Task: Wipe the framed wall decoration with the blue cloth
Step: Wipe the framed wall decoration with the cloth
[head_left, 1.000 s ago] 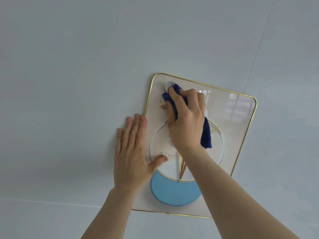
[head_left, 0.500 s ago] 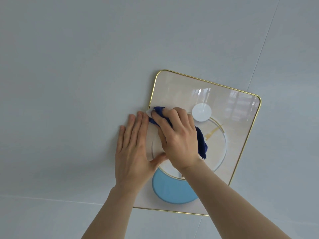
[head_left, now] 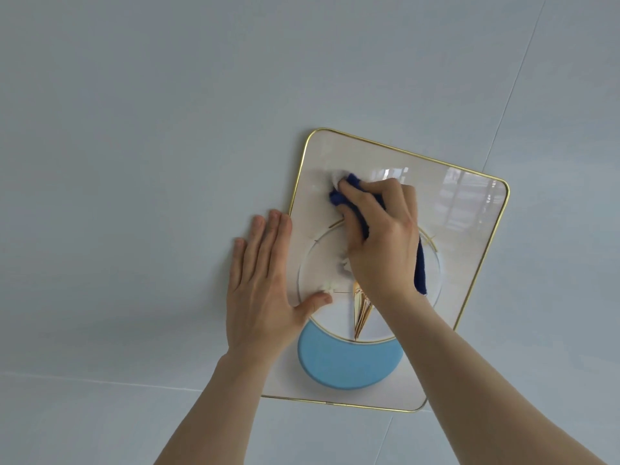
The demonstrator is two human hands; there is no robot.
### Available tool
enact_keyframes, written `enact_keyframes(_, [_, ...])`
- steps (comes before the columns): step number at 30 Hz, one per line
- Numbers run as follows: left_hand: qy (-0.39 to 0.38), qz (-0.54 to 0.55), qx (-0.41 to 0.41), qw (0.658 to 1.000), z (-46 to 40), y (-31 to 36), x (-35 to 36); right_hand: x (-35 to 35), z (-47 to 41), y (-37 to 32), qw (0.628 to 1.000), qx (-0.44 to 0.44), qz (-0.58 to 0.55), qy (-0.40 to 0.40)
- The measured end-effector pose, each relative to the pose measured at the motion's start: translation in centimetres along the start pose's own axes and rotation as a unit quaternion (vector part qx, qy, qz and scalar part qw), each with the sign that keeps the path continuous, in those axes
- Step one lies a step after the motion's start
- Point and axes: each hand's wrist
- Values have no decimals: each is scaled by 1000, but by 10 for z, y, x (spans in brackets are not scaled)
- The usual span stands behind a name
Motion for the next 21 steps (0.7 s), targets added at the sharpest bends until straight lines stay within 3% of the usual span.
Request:
enact_keyframes(2, [0,1,3,1000,0,0,0,-1,-1,-6,996,68,-44,30])
enact_keyframes(4, [4,0,3,1000,0,-1,0,1,1,-13,995,75,-46,37])
enact_keyframes(8, [10,4,3,1000,1,-1,1,10,16,-14,1000,5,-8,7])
enact_keyframes(15, [27,-13,0,1000,0,-2,5,5,43,-8,994,-89,-33,-55])
enact_keyframes(21, [36,-12,12,999,-1,-4,7,4,53,-6,977,-188,70,-70])
Point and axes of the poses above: each hand's wrist, its own z-axis away from the middle knuckle, its own x-axis out of the palm, y = z × x, and after that the axes turned 10 degrees about z, right-handed
